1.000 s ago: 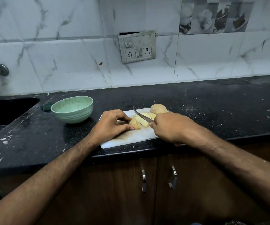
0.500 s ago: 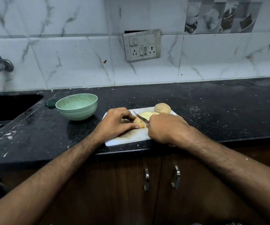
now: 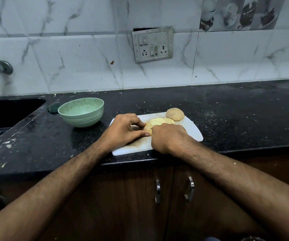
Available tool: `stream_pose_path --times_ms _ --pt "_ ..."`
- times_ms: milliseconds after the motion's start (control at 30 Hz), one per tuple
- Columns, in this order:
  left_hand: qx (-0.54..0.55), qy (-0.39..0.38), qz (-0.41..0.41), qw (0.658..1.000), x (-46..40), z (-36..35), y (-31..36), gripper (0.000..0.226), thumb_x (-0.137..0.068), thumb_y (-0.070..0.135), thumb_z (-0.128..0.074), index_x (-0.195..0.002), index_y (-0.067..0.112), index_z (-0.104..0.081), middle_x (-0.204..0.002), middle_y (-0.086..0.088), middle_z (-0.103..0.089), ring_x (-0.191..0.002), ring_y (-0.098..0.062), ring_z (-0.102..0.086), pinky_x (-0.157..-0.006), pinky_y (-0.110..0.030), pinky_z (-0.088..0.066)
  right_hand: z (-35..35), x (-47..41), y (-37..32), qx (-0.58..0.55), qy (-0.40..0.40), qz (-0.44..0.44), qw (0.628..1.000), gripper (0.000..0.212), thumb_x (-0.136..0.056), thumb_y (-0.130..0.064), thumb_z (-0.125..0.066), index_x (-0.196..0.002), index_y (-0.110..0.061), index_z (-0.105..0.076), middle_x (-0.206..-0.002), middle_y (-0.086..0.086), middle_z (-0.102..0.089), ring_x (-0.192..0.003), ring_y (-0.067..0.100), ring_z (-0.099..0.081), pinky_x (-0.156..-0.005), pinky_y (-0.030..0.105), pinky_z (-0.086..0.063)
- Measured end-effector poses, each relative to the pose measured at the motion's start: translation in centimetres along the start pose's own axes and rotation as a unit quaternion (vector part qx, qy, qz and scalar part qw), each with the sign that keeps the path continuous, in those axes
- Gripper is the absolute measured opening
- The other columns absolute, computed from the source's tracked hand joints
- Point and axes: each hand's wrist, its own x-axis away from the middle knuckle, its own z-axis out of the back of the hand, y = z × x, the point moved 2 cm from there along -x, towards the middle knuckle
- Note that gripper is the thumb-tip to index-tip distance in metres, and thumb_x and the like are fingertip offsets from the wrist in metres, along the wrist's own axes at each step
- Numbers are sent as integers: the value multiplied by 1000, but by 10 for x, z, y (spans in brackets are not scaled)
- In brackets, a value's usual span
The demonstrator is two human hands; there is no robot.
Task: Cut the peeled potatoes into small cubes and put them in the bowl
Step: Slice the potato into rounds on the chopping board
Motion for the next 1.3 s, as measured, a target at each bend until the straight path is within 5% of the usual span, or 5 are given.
stream_pose_path --times_ms 367,833,1000,1133,1300 --pt "-3 2 2 1000 2 2 3 27 -74 34 -90 -90 15 -80 -91 7 -76 -85 -2 -69 -80 -24 -55 -3 49 24 -10 -11 36 999 8 -100 -30 -42 -100 -22 -44 -113 6 -60 -86 23 -48 -76 37 -40" --pt "10 6 30 999 4 2 6 32 -73 36 -90 -97 17 -80 -95 9 -75 -91 -1 -70 -84 -19 -55 6 44 51 4 -11 12 1000 25 -103 -39 -34 -98 -20 -50 -91 -2 -49 -83 22 -52 -73 36 -40" --pt "17 10 40 999 5 4 5 30 -72 36 -90 -94 18 -81 -92 10 -76 -88 1 -70 -82 -19 -55 17 31 45 -71 11 15 997 35 -103 -39 -35 -93 -13 -54 -77 4 -58 -54 22 -63 -66 35 -51" --pt "17 9 40 999 5 3 4 28 -73 35 -90 -93 17 -81 -91 11 -76 -87 2 -70 -81 -19 -55 20 27 28 -65 28 20 997 20 -102 -33 -37 -97 -16 -47 -84 -1 -45 -74 21 -54 -60 34 -37" --pt "18 15 39 999 5 3 5 27 -72 33 -90 -91 16 -81 -89 10 -76 -86 2 -70 -79 -15 -53 18 25 18 -47 13 6 999 11 -102 -29 -39 -101 -19 -44 -98 3 -48 -87 23 -47 -71 35 -36"
